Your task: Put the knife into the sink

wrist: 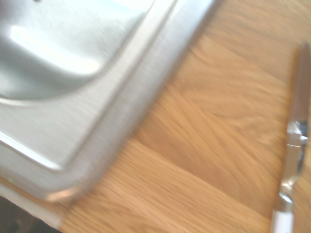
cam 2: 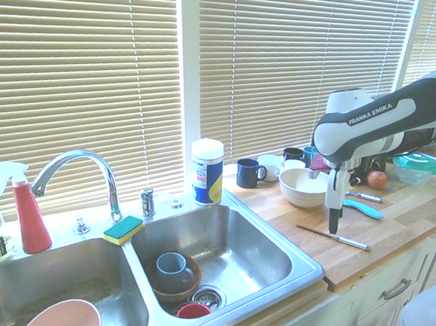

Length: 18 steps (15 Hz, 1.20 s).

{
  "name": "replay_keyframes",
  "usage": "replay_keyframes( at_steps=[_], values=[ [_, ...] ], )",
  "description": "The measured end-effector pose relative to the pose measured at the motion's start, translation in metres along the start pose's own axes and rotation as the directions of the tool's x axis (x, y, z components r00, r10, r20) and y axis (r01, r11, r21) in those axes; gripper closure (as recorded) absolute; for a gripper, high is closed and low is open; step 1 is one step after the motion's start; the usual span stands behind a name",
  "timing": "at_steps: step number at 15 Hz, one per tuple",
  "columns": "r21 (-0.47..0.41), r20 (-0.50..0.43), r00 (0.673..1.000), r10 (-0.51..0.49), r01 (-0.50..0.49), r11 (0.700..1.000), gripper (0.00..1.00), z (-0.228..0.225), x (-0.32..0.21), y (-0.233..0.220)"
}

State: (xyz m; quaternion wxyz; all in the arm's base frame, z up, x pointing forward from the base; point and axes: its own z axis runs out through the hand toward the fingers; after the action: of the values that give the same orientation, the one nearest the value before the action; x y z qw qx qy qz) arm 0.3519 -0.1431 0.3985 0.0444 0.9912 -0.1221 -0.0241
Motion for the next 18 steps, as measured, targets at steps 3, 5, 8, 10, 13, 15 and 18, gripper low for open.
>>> replay_keyframes(
  at_steps=[3,5,8,10,13,15,18],
  values=[
    [-0.006,-0.025,0.999,0.03,-0.03,1.0,0.0,0.027,-0.01,0.023],
    [-0.003,-0.026,0.999,0.047,-0.047,0.999,0.0,0.042,-0.014,0.035],
    [0.008,-0.032,0.997,0.076,-0.076,0.997,0.0,0.061,-0.012,0.054],
    [0.013,-0.026,0.996,0.089,-0.089,0.996,1.0,0.072,-0.009,0.059],
    [0.02,-0.019,0.994,0.104,-0.104,0.994,1.0,0.079,-0.004,0.062],
    [0.023,-0.021,0.994,0.108,-0.107,0.994,1.0,0.079,-0.003,0.063],
    [0.026,-0.025,0.994,0.11,-0.109,0.994,1.0,0.079,-0.002,0.063]
  ],
)
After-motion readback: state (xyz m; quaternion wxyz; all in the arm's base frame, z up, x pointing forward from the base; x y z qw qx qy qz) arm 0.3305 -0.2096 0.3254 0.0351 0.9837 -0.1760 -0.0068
